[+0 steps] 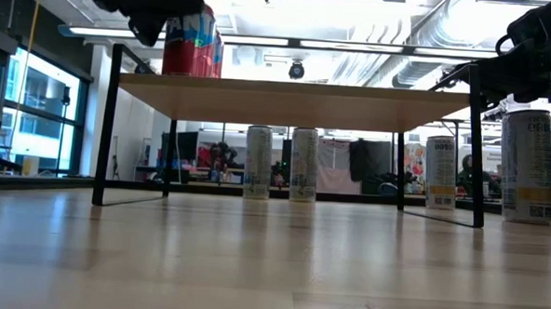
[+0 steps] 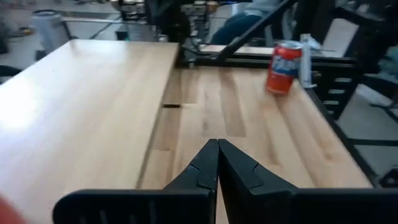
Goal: Place canned beverage on shelf
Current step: Adjust the red soda cans on the shelf
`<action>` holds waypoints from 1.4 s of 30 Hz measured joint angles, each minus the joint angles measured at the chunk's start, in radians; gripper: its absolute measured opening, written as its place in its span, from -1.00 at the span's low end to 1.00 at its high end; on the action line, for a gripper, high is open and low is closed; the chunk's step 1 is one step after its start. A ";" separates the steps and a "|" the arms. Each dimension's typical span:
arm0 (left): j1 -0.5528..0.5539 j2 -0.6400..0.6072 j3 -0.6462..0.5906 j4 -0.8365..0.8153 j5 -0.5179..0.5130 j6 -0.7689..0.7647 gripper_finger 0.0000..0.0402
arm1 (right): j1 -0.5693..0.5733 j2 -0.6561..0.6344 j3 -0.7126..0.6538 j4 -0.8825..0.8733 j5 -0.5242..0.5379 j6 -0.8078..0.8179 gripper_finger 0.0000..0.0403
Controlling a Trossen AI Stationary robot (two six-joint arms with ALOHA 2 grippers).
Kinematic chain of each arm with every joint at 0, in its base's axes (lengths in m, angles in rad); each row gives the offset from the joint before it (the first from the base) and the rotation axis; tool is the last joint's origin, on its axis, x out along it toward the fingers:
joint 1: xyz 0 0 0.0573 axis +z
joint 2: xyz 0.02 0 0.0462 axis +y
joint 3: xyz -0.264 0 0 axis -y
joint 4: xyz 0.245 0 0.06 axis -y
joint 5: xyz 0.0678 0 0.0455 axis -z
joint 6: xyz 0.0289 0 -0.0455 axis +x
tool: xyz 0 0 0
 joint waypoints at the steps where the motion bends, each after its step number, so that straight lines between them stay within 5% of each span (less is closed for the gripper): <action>1: -0.004 -0.003 0.000 0.004 0.002 0.008 -1.00 | 0.000 0.000 0.000 0.000 0.000 0.000 -1.00; 20: -0.021 -0.013 0.000 0.062 -0.041 0.057 -1.00 | 0.000 0.000 0.000 0.000 0.000 0.000 -1.00; 28: 0.078 0.011 0.001 0.075 -0.052 0.043 -1.00 | 0.000 0.000 0.000 0.000 0.000 0.000 -1.00; 36: 0.080 0.046 0.001 0.070 -0.226 0.044 -1.00 | 0.000 0.000 0.000 0.000 0.000 0.000 -1.00; 42: -0.006 0.002 0.000 -0.126 -0.341 -0.062 -1.00 | 0.000 0.000 0.000 0.000 0.000 0.000 -1.00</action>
